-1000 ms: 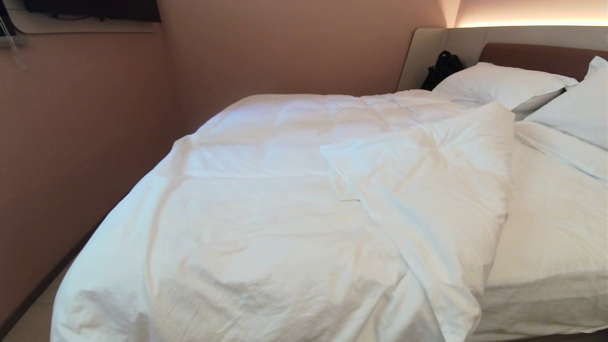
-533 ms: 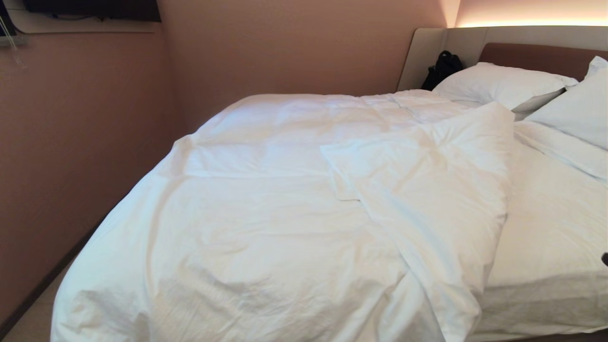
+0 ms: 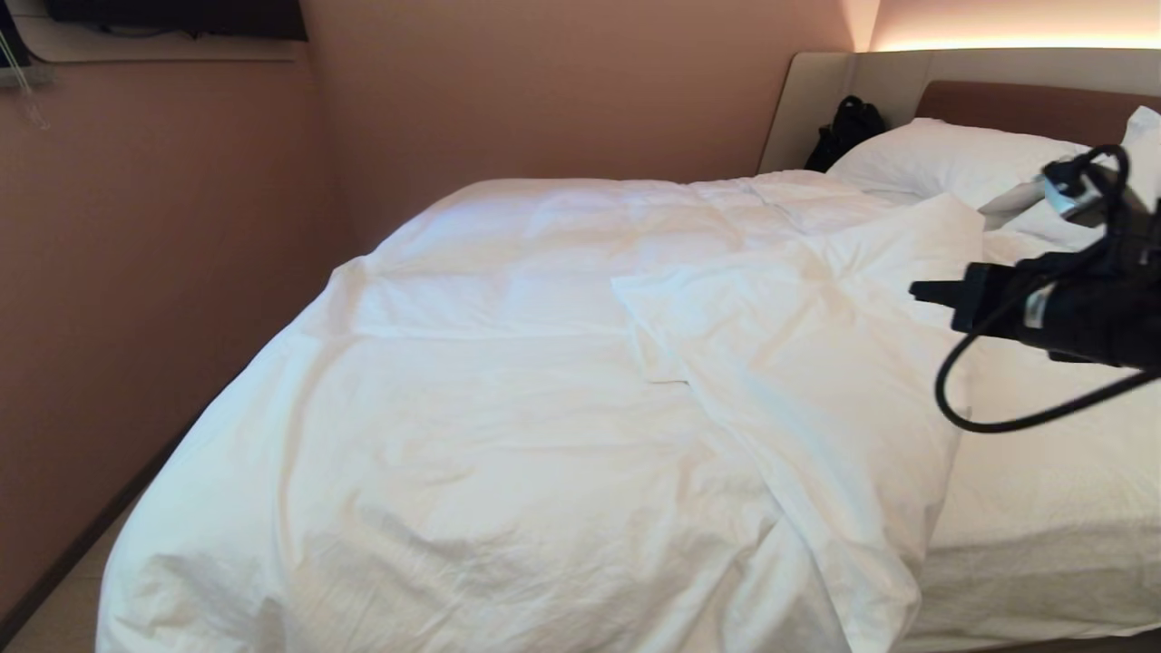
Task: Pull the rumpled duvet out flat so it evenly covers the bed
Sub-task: Hold the folded corner of the quilt
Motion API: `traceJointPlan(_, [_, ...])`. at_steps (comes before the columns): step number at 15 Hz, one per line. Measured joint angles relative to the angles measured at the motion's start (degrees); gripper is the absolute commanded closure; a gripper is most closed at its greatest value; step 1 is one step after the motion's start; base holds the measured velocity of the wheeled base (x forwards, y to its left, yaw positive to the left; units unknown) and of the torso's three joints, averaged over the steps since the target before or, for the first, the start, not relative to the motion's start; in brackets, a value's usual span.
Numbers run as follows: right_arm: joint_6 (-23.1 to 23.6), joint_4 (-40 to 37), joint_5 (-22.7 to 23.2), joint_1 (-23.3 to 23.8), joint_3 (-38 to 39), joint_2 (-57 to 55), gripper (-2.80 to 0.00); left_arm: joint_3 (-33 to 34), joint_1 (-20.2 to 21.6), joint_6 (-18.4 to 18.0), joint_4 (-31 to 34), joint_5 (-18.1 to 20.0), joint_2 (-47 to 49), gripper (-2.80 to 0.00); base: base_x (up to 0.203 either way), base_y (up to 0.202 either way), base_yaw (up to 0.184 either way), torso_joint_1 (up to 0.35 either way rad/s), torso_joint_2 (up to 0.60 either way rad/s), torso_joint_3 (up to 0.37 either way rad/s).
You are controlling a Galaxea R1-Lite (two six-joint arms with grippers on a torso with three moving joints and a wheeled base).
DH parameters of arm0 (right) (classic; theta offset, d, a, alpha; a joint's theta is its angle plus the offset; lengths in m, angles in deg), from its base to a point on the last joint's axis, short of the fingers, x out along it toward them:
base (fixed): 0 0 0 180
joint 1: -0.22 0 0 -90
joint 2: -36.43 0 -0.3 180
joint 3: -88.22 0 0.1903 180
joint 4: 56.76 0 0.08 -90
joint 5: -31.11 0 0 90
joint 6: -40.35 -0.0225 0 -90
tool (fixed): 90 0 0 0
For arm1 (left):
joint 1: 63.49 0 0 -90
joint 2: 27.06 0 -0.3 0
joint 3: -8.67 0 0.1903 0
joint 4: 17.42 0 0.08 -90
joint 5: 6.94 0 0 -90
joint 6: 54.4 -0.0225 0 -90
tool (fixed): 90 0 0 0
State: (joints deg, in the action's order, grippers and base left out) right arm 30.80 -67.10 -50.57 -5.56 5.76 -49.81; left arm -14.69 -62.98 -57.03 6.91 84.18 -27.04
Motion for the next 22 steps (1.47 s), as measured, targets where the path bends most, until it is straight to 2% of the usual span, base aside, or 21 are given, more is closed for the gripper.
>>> traceJointPlan(3, [-3.2,-0.7,-0.3,-2.8,-8.6,-10.2,0.0,0.0,0.0,0.0,0.0,0.0,0.0,0.0,0.0,0.0,0.0,0.0,0.0,0.0])
traceJointPlan(5, [-4.2,-1.9,-0.3,-3.3,-11.7,-13.9,0.0,0.0,0.0,0.0,0.0,0.0,0.0,0.0,0.0,0.0,0.0,0.0,0.0,0.0])
traceJointPlan(9, [-3.9,-3.8,-0.4,-4.0,-16.2,-18.8,0.0,0.0,0.0,0.0,0.0,0.0,0.0,0.0,0.0,0.0,0.0,0.0,0.0,0.0])
traceJointPlan(13, [-3.7,-5.8,-1.1,-6.6,-17.4,-22.2,0.0,0.0,0.0,0.0,0.0,0.0,0.0,0.0,0.0,0.0,0.0,0.0,0.0,0.0])
traceJointPlan(18, [0.3,-5.2,-6.7,-13.0,-18.2,-29.5,0.0,0.0,0.0,0.0,0.0,0.0,0.0,0.0,0.0,0.0,0.0,0.0,0.0,0.0])
traceJointPlan(22, [1.3,-4.5,-13.0,-14.9,-18.2,-31.7,0.0,0.0,0.0,0.0,0.0,0.0,0.0,0.0,0.0,0.0,0.0,0.0,0.0,0.0])
